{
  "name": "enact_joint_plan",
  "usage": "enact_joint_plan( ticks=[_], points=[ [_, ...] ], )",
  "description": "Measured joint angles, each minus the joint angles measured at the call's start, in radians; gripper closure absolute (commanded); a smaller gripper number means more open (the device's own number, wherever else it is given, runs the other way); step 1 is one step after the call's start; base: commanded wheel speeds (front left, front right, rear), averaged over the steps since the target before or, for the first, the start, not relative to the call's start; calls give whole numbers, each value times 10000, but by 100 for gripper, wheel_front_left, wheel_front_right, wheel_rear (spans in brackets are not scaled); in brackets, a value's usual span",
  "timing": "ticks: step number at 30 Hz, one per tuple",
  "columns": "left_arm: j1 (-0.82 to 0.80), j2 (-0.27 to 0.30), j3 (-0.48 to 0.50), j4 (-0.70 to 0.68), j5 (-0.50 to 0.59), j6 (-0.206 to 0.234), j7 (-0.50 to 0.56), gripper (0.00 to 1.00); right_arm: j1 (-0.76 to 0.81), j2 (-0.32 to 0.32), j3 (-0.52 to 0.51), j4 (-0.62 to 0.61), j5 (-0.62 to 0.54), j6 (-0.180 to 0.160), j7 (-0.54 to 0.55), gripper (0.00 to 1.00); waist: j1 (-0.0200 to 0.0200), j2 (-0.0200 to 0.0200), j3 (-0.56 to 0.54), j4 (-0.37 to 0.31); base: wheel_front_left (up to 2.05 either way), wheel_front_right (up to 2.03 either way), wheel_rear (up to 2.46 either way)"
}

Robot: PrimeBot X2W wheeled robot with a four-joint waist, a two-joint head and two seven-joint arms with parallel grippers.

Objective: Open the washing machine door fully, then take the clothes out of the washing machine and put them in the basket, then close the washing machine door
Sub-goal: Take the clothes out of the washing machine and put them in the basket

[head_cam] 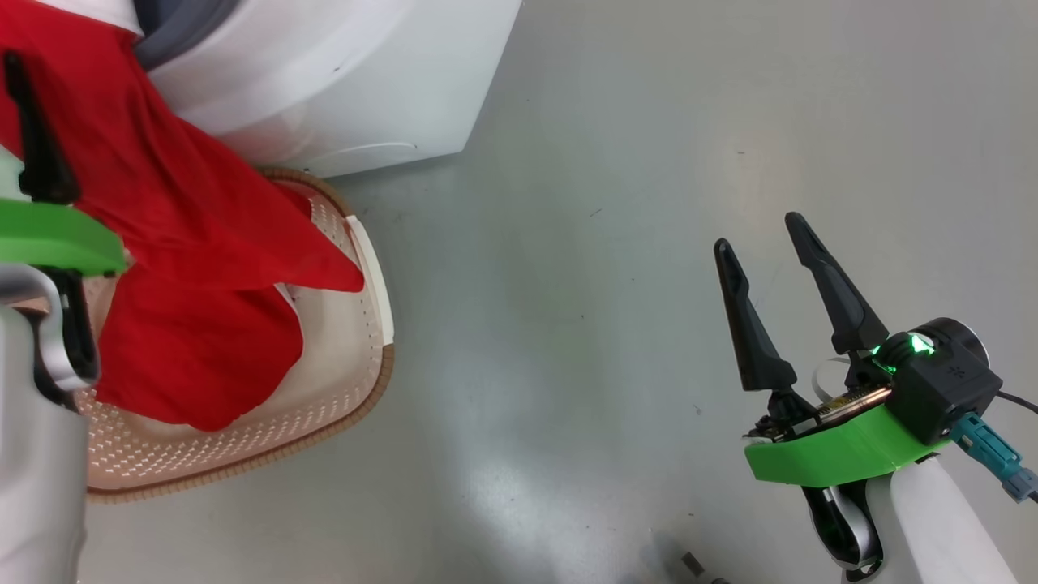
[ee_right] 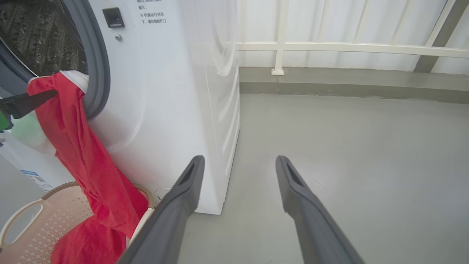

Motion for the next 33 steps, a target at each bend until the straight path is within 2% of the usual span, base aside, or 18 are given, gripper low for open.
enact_joint_plan(
  ticks=[7, 8, 9, 10, 11, 12, 13, 19, 25, 33],
  points=[
    [-398, 2, -8, 782, -82, -163, -173, 0, -18, 0, -4, 0, 35, 0, 0, 0, 0, 0, 47, -36, 0, 0, 0],
    [-425, 0, -12, 861, -82, -171, -173, 6, -18, 0, -8, 0, 36, 0, 0, 0, 0, 0, 52, -35, 0, 0, 0],
    [-438, 0, -25, 917, -82, -219, -174, 23, -19, 0, -10, 0, 35, 0, 0, 0, 0, 0, 57, -30, 0, 0, 0],
    [-470, 0, -54, 961, -82, -280, -176, 53, -21, 0, -10, -2, 35, 0, 0, 0, 0, 0, 63, -23, 0, 0, 0],
    [-511, -2, -90, 972, -77, -334, -205, 67, -22, 0, -12, -2, 35, 0, 0, 0, 0, 0, 69, -14, 0, 0, 0],
    [-560, -8, -123, 970, -75, -336, -238, 91, -23, 0, -12, -2, 35, 0, 0, 0, 1, 0, 74, -3, 0, 0, 0],
    [-585, -15, -142, 963, -75, -347, -249, 100, -24, 0, -12, -2, 35, 0, 0, 0, 0, 0, 77, 11, 0, 0, 0],
    [-574, -65, -224, 711, -44, -435, -263, 100, -30, 2, -10, 0, 67, 0, 0, 0, 0, 0, 92, 75, 0, 0, 0],
    [-367, -163, -251, -366, 219, -422, -299, 100, -38, 0, -31, -2, 79, 0, 0, 0, 0, 0, 127, 179, 0, 0, 0],
    [728, -320, -284, -1879, 464, -407, -334, 100, -48, 0, -61, -10, 79, 0, 0, 0, 0, 0, 149, 278, 0, 0, 0]
  ],
)
